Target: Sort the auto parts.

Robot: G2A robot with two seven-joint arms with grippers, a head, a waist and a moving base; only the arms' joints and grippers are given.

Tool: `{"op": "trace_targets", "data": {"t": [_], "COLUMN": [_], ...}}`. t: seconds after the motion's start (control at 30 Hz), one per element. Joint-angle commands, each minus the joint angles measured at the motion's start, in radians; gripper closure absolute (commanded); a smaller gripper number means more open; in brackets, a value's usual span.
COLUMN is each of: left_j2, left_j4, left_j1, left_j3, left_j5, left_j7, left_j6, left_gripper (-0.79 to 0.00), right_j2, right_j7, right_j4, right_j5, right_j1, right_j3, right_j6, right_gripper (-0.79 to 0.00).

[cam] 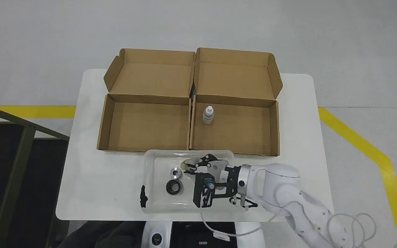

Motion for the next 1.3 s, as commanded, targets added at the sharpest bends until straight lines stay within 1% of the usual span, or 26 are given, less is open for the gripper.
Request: {"op": "trace_targets", "data": {"t": [0.0, 0.17, 0.5, 0.8, 1.27], "left_j2": [0.000, 0.000, 0.000, 0.000, 0.000], "left_j4": [0.000, 0.000, 0.000, 0.000, 0.000], "left_j1": [0.000, 0.000, 0.000, 0.000, 0.000], "left_j3": [0.000, 0.000, 0.000, 0.000, 0.000], "left_j5": [0.000, 0.000, 0.000, 0.000, 0.000], "left_j7": [0.000, 0.000, 0.000, 0.000, 0.000], "left_j6": [0.000, 0.000, 0.000, 0.000, 0.000], "left_gripper": [-0.785, -0.785, -0.785, -0.785, -0.785], "right_j2": [0.001, 0.003, -0.002, -0.006, -0.013], "right_j7": [-0.061, -0.187, -0.332, -0.383, -0.377], "right_j4": [-0.018, -0.032, -0.030, -0.032, -0.003], "right_j5": [-0.019, -0.023, 0.034, 0.055, 0.086], "right_j1": [-0.017, -0.055, -0.079, -0.097, -0.079], "right_j3": [0.014, 0.049, 0.104, 0.144, 0.179], "right_j6": [0.039, 0.105, 0.204, 0.246, 0.248], "right_gripper": [0.000, 0.000, 0.000, 0.000, 0.000]}}
